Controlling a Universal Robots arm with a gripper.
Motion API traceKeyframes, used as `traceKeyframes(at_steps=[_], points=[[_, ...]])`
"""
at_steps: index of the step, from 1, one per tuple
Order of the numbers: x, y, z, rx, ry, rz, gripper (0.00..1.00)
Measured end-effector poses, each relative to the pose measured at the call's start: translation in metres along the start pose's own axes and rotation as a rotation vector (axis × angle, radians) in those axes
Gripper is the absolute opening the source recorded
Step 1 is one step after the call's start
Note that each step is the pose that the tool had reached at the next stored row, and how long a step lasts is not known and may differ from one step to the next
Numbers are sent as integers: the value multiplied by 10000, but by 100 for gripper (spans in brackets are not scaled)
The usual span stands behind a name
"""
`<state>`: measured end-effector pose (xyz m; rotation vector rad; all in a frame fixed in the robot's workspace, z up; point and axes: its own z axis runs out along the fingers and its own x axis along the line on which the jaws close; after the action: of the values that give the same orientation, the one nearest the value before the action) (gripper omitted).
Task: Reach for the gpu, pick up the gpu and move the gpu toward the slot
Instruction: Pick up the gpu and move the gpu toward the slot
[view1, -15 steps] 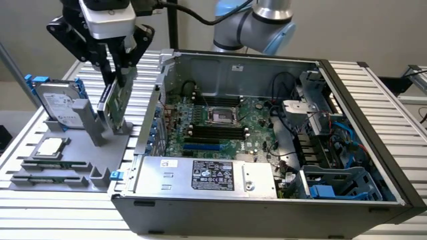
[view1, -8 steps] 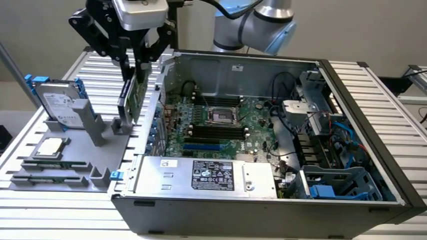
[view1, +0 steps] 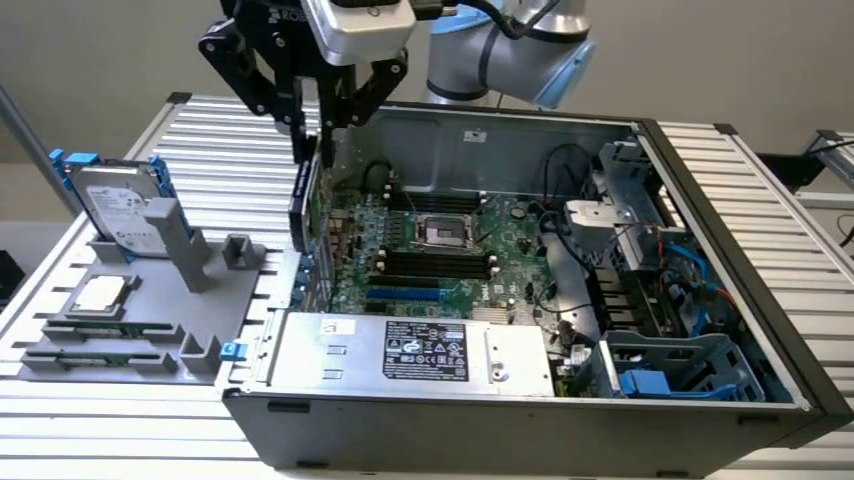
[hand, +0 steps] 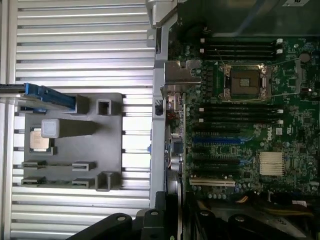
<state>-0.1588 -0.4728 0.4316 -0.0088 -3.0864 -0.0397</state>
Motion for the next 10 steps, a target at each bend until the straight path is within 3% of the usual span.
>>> traceKeyframes(at_steps=[10], points=[[-458,17,46,0,1,1,26]])
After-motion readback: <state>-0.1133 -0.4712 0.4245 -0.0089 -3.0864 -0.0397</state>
